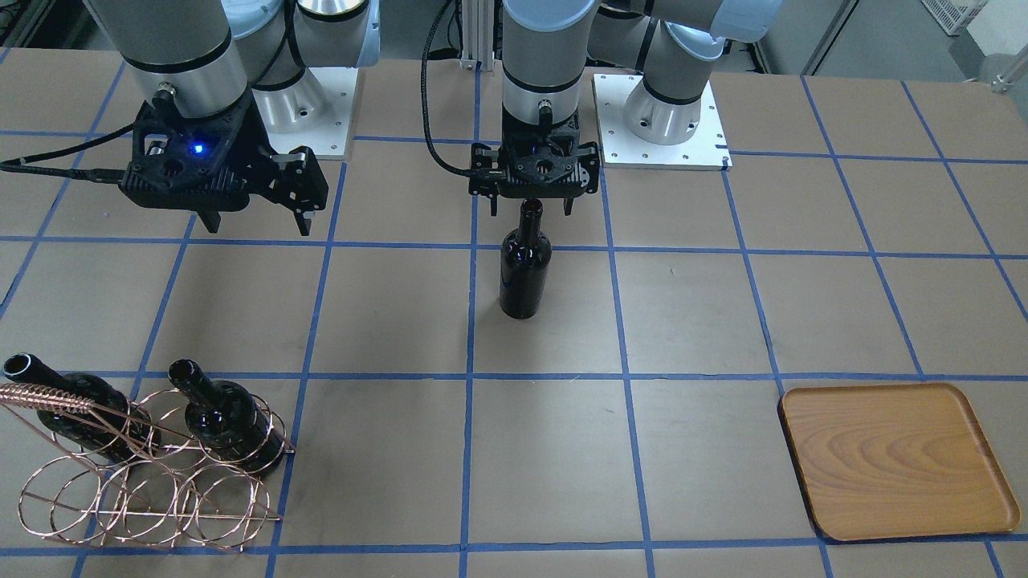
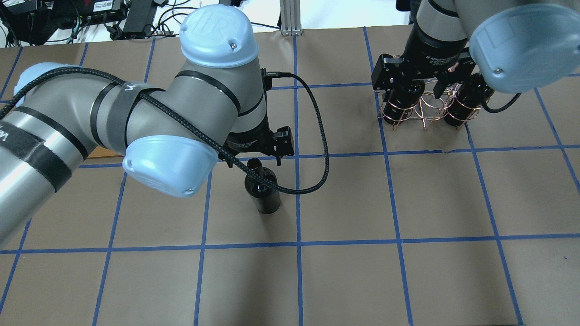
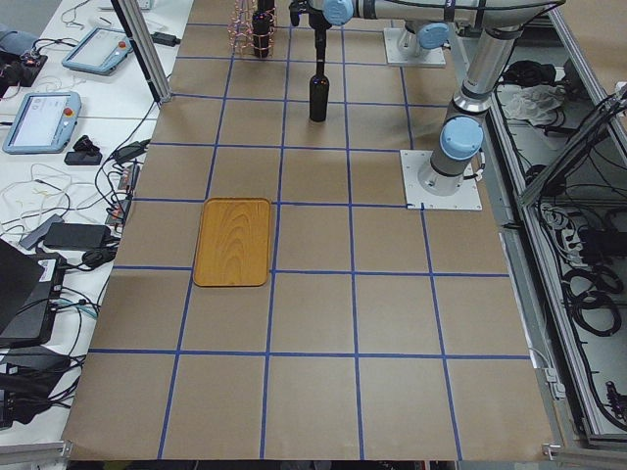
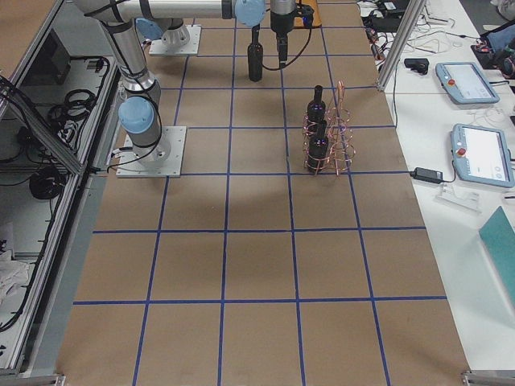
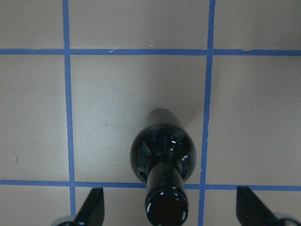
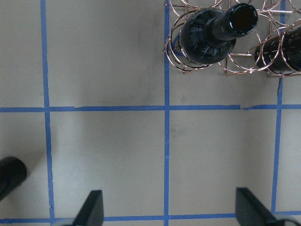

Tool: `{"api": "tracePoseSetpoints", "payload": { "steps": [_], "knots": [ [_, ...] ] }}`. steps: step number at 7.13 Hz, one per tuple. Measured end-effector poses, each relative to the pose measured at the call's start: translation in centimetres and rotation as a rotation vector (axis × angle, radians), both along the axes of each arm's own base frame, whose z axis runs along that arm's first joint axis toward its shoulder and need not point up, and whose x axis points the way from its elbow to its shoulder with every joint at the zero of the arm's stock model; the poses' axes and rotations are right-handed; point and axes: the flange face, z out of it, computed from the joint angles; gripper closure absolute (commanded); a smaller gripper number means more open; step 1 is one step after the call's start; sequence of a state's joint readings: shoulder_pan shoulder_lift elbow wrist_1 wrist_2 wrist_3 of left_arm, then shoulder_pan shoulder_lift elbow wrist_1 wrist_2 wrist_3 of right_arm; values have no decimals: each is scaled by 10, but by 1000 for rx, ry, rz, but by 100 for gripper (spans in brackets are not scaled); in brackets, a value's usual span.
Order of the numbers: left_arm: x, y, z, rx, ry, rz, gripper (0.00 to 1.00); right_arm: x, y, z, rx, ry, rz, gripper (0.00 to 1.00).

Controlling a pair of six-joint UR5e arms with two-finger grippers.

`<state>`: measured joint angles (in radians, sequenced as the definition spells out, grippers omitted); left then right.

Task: Take wine from basket and place on tray
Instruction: 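Move the left gripper over the standing bottle and lower onto its neck, then close the left gripper on the bottle neck and lift it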

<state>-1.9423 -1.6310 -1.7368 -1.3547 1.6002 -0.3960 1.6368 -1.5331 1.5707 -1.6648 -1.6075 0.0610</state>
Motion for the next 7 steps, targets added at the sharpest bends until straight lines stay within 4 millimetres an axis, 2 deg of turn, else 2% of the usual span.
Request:
{"api": "tracePoseSetpoints", "payload": {
  "steps": [3,5,6,7],
  "knots": [
    [1,2,-12,16,-4,2,4,0,0,0,0,0,2,0],
    [1,3,-16,23,-6,3,22,0,0,0,-1,0,0,0],
    [1,3,-17,26,-7,3,58,-1,0,0,-1,0,0,0],
    [1,3,-18,28,-7,3,62,0,0,0,-1,0,0,0]
  ]
}}
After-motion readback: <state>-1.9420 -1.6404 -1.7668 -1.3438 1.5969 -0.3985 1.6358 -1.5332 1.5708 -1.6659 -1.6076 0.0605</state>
